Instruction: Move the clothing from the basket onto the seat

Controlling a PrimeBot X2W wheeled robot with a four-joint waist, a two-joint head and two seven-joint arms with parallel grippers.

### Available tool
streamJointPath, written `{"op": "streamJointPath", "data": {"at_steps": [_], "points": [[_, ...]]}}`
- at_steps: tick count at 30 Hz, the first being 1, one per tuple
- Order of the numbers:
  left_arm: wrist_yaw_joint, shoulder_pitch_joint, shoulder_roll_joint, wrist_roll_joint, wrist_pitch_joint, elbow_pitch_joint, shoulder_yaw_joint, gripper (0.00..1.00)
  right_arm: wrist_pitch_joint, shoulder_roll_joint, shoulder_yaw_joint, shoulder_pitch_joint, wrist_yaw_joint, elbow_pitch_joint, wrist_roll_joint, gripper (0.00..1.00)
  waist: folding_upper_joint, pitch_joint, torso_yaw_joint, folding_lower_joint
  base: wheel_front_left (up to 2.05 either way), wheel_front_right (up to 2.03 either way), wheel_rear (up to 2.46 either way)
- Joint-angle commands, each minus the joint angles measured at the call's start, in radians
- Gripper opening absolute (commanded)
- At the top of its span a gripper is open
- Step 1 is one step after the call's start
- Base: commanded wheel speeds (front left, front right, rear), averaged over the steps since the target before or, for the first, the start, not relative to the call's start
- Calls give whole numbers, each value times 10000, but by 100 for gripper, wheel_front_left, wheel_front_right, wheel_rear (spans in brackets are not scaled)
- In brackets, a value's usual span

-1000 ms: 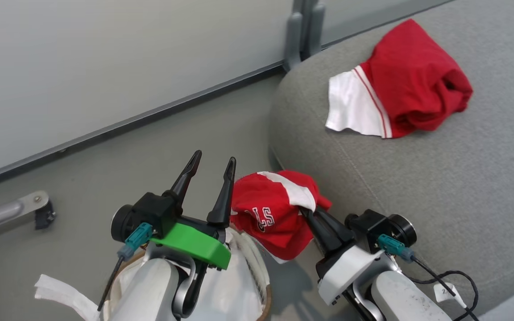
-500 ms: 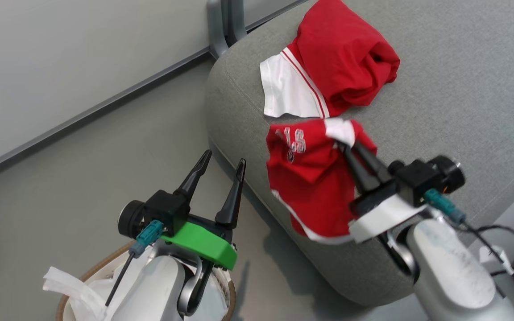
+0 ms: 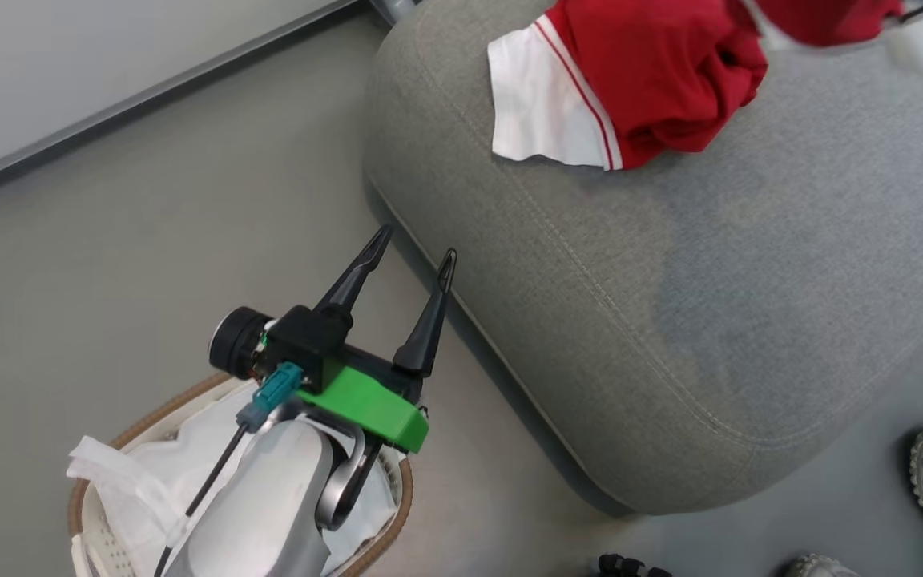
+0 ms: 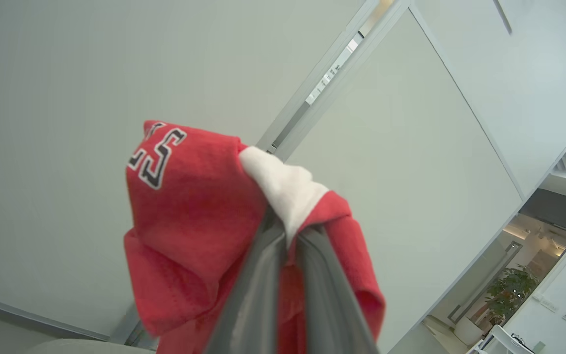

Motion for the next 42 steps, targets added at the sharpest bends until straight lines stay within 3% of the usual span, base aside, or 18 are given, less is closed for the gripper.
{"op": "streamJointPath", "data": {"at_steps": [1, 9, 17, 25, 26, 27, 29, 42], "points": [[-24, -298, 86, 35, 8, -44, -121, 100, 0, -139, -127, -316, -14, 303, -128, 0, 0, 751, 686, -1, 0, 0, 0], [-24, -1162, 242, -69, 8, 12, -774, 100, 0, -448, -1081, -970, -14, 2721, -973, 0, 0, 1863, 1574, -1, 0, 0, 0], [-24, -1438, 252, -135, 8, 163, -1003, 100, 0, 268, -2671, 478, -14, 5097, -1593, 0, 0, 2383, 2111, -1, 0, 0, 0], [-24, -1074, 270, -234, 8, 304, -849, 100, 0, 904, -4165, 1760, -14, 5706, -2088, 0, 0, 2133, 2143, -1, 0, 0, 0], [-24, -1021, 249, -240, 8, 331, -801, 100, 0, 982, -4301, 1925, -14, 5663, -2134, 14, 0, 2031, 2121, -1, 0, 0, 0], [-24, -987, 227, -245, 8, 352, -761, 100, 0, 1044, -4406, 2042, -14, 5609, -2167, 39, 0, 1957, 2105, -1, 0, 0, 0], [-24, -945, 163, -239, 8, 360, -696, 100, 0, 1185, -4603, 2262, -14, 5387, -2186, 100, 0, 1749, 2059, -1, 0, 0, 0], [-24, 31, -228, -260, 8, 457, -186, 100, 0, 1956, -4844, 4697, -14, 3169, -1542, 100, 0, 36, 2101, -1, 0, 0, 0]]}}
